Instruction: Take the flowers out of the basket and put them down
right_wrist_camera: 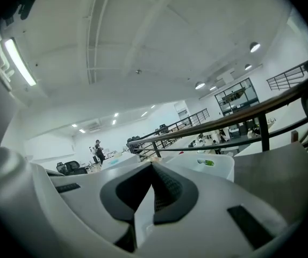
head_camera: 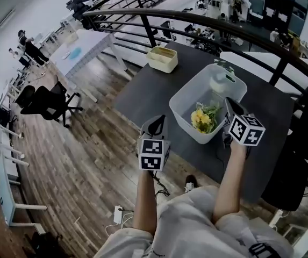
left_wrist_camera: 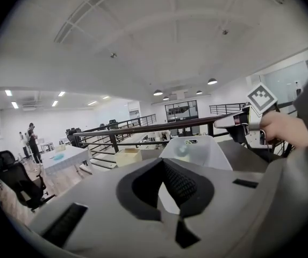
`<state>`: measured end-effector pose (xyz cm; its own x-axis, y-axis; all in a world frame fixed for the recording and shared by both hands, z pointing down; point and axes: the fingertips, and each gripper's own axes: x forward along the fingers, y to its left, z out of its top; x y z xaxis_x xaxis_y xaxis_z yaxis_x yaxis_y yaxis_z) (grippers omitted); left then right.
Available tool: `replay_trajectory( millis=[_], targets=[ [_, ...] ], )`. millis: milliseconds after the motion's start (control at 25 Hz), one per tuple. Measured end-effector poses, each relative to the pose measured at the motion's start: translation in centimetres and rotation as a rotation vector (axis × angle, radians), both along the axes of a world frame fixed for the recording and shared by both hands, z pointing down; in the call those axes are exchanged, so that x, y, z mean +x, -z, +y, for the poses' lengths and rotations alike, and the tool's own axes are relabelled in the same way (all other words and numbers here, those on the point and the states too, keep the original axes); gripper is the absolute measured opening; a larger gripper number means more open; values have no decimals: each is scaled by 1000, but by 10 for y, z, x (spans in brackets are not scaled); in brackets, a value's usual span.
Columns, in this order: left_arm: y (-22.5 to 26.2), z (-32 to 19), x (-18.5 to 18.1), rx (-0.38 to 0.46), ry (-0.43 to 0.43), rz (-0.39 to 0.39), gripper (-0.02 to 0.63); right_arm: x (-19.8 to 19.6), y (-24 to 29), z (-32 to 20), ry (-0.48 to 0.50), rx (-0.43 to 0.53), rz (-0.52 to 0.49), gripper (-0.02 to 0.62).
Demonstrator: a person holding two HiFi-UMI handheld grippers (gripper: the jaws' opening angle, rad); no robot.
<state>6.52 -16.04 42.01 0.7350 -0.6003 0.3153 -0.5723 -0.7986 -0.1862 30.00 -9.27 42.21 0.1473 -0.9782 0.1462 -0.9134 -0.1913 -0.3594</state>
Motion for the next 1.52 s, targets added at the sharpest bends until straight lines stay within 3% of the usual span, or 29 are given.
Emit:
replay_trajectory(
  millis=[200, 440, 600, 920, 1240, 1520],
  targets=[
    [2, -4, 42, 4, -55, 33, 21, 28, 0, -1, 20, -4, -36, 18],
    [-15, -18, 71, -24, -142, 6, 21, 44, -3, 3, -9, 27, -14, 18],
    [-12, -24, 94, -48, -182, 49, 21, 51, -2, 20, -18, 40, -2, 18],
    [-32, -49, 142, -142, -306, 54, 21, 63, -15, 43, -101, -2, -24, 18],
    [-39, -92, 153, -134, -433, -9, 21, 46, -25, 43, -256, -68, -5, 18],
    [-38, -113, 170, -180, -555, 15, 21, 28, -19, 21, -331, -199, 130, 18]
  ],
)
